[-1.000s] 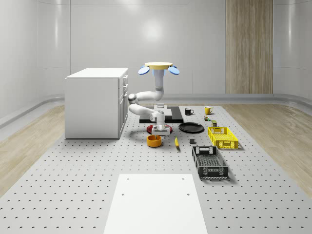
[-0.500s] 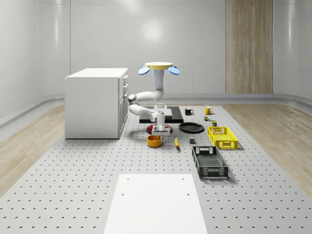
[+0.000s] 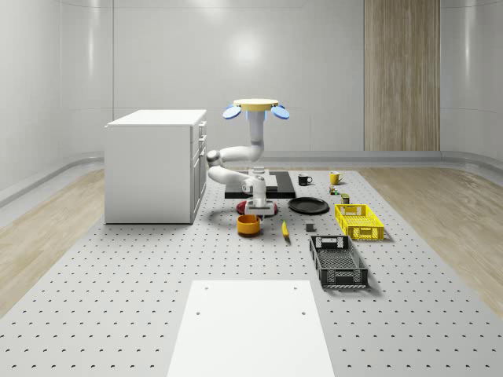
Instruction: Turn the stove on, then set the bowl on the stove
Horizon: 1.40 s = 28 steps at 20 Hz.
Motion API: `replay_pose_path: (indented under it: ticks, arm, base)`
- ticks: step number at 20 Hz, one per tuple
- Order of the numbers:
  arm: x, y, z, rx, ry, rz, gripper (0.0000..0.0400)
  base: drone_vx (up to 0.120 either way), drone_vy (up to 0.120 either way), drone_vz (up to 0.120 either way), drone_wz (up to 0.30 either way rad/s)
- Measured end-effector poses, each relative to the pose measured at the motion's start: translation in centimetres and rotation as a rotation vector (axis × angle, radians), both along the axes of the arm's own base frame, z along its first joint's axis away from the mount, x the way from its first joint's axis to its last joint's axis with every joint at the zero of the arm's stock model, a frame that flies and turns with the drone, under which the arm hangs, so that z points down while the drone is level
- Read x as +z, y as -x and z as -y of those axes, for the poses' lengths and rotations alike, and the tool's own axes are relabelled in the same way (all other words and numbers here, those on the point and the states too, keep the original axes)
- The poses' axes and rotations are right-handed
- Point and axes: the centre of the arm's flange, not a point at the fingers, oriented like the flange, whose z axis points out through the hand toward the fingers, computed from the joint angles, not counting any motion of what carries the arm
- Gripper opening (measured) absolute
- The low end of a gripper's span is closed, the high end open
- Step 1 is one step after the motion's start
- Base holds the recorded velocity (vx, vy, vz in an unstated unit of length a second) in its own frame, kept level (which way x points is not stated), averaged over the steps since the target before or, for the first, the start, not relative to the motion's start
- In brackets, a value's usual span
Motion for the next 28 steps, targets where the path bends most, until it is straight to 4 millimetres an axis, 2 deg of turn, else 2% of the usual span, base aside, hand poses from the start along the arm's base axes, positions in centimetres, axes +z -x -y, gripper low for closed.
replay_pose_path:
  ticks: [11,17,23,28]
  arm:
    - [-1.5,0.0,0.0,0.0,0.0,0.0,0.01]
    - [-1.6,0.0,0.0,0.0,0.0,0.0,0.01]
    - [-1.6,0.0,0.0,0.0,0.0,0.0,0.01]
    - [-1.6,0.0,0.0,0.0,0.0,0.0,0.01]
  base:
    - [-0.109,0.113,0.116,0.0]
    - [-0.093,0.007,0.0,0.0]
    - [-0.12,0.087,0.0,0.0]
    - [-0.12,0.0,0.104,0.0]
